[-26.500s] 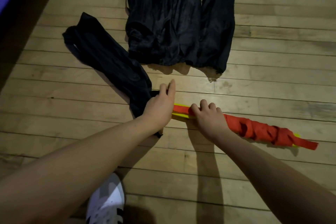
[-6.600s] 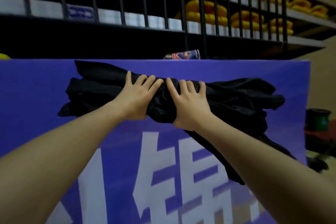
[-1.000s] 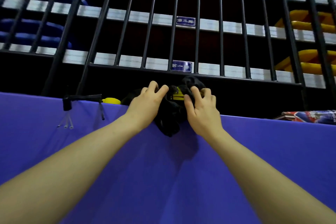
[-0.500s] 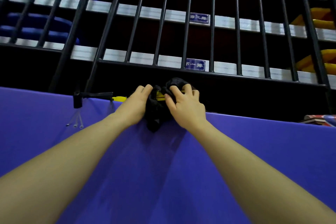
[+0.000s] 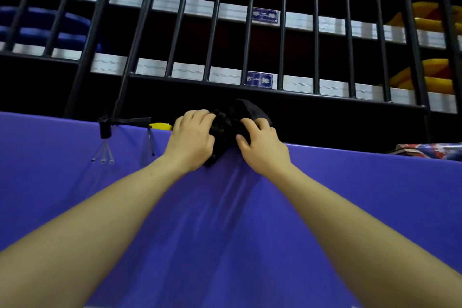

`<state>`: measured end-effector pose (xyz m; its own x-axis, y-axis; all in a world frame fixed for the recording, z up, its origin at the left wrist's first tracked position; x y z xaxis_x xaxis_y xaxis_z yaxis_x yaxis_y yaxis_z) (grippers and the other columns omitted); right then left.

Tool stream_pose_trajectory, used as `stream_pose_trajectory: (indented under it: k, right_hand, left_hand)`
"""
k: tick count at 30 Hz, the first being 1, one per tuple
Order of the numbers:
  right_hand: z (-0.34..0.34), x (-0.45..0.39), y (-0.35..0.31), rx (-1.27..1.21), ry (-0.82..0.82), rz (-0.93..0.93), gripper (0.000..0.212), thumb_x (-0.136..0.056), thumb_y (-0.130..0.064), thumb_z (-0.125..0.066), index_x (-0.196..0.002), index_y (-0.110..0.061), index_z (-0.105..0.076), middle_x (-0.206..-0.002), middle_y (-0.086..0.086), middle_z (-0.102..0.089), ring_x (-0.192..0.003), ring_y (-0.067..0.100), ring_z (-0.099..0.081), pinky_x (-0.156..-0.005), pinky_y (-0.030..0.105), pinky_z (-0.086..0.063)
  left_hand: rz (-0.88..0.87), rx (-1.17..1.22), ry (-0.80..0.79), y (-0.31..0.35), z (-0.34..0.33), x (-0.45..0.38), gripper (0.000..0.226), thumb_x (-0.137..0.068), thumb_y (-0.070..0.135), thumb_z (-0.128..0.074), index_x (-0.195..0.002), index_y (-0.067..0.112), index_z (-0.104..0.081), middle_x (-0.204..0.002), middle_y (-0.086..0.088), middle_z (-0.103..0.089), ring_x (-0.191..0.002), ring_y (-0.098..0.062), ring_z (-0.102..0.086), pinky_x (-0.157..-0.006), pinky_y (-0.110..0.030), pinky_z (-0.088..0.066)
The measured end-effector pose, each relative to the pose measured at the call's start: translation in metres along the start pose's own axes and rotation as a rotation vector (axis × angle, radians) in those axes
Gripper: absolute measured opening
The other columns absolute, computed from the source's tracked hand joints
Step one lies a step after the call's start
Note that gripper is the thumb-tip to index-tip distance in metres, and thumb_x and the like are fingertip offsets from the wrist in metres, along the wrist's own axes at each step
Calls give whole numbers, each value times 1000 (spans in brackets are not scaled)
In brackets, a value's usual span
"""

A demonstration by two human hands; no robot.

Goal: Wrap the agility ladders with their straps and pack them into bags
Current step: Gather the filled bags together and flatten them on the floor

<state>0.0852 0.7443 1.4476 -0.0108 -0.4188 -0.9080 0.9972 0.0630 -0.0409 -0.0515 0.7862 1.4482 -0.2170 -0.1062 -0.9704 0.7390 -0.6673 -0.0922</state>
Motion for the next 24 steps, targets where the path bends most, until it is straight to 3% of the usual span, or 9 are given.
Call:
stream_pose_trajectory:
  k: [3,5,8,11,17,24]
  right_hand:
    - [24,29,19,11,37,17,36,-99,-36,-43,-132,-22,-45,-127,1,-44,-113,24,-46,-71,34,-40]
    - [39,53,41,28,21,-17,34,-99,-33,-43,-129,-18,-47,-125,2,-47,-104,25,-52,-70,32,-38]
    - [57,93,77,15,-23,-86,30,-99,-30,-42,-124,-14,-50,-122,2,-53,-100,26,-55,-74,34,-41]
    - [81,155,127,50,-94,-177,27,-98,-28,-43,-119,-15,-53,-116,2,-57,-97,29,-57,-74,34,-41]
    - [113,280,217,130,-269,-395,22,-94,-23,-46,-110,-14,-58,-109,4,-65,-100,31,-58,-77,36,-45]
    - [150,488,334,290,-481,-717,20,-94,-24,-45,-104,-13,-59,-107,14,-65,-101,36,-57,-68,32,-33]
  left_hand:
    - [-122,18,71,46,12,15,44,-75,25,-35,-103,7,-64,-98,-8,-62,-88,-31,-55,-74,-41,-44]
    - [-160,96,38,80,10,25,39,-77,22,-36,-99,6,-63,-90,-8,-60,-80,-31,-56,-71,-41,-44]
    - [-75,252,-47,120,-4,45,26,-85,14,-44,-103,4,-59,-91,-7,-59,-81,-30,-56,-72,-38,-41]
    - [33,383,-236,179,-36,80,20,-91,13,-47,-110,9,-54,-93,-2,-59,-82,-31,-55,-68,-35,-39]
    - [116,567,-546,290,-99,163,17,-92,17,-47,-108,15,-53,-76,6,-55,-76,-27,-53,-63,-32,-38]
    - [42,745,-976,467,-184,313,17,-90,19,-49,-103,15,-59,-93,-6,-64,-91,-31,-60,-76,-36,-47]
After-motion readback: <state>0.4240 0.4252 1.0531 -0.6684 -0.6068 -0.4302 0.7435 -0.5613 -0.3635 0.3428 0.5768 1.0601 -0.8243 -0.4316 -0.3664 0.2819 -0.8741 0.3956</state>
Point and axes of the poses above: each hand's wrist, its own x-axis away from the middle knuckle, its own z-axis out of the back of the hand, y = z × x, the point moved 9 cm from there along -x, towards the middle knuckle
